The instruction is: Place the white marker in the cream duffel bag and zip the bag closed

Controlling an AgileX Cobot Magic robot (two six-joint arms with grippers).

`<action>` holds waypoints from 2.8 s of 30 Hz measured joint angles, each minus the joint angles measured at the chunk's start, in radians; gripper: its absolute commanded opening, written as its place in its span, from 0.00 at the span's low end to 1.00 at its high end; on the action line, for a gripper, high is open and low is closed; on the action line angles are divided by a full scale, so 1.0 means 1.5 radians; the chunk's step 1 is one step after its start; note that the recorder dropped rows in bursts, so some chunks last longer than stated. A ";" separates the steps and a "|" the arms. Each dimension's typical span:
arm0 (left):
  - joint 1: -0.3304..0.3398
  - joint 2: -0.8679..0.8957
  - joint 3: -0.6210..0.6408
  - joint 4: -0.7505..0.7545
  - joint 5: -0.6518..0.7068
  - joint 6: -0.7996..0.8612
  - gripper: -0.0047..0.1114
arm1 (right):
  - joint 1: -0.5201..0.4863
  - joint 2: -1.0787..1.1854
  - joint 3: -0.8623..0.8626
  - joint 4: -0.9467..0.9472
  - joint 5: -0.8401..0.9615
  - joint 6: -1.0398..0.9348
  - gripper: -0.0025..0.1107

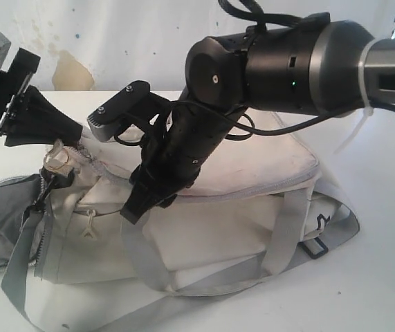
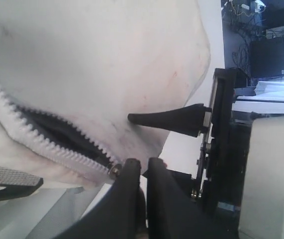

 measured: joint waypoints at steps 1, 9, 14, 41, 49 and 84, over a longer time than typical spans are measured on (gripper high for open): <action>0.000 0.000 -0.005 0.000 0.000 -0.002 0.04 | 0.000 0.000 0.000 -0.002 0.005 0.000 0.26; 0.003 0.000 -0.034 0.007 0.001 -0.025 0.04 | 0.000 0.000 0.005 -0.006 0.022 0.002 0.02; 0.006 0.000 -0.054 0.068 -0.020 -0.073 0.04 | 0.000 0.000 0.005 -0.018 0.027 0.003 0.02; -0.086 -0.064 0.012 0.229 -0.026 0.124 0.48 | 0.000 0.000 0.008 -0.040 0.024 0.012 0.02; -0.086 -0.135 0.157 0.087 -0.144 0.293 0.48 | 0.000 0.000 0.008 -0.041 0.016 0.035 0.02; -0.086 -0.049 0.254 -0.196 -0.270 0.574 0.25 | 0.000 0.000 0.012 -0.043 -0.003 0.040 0.02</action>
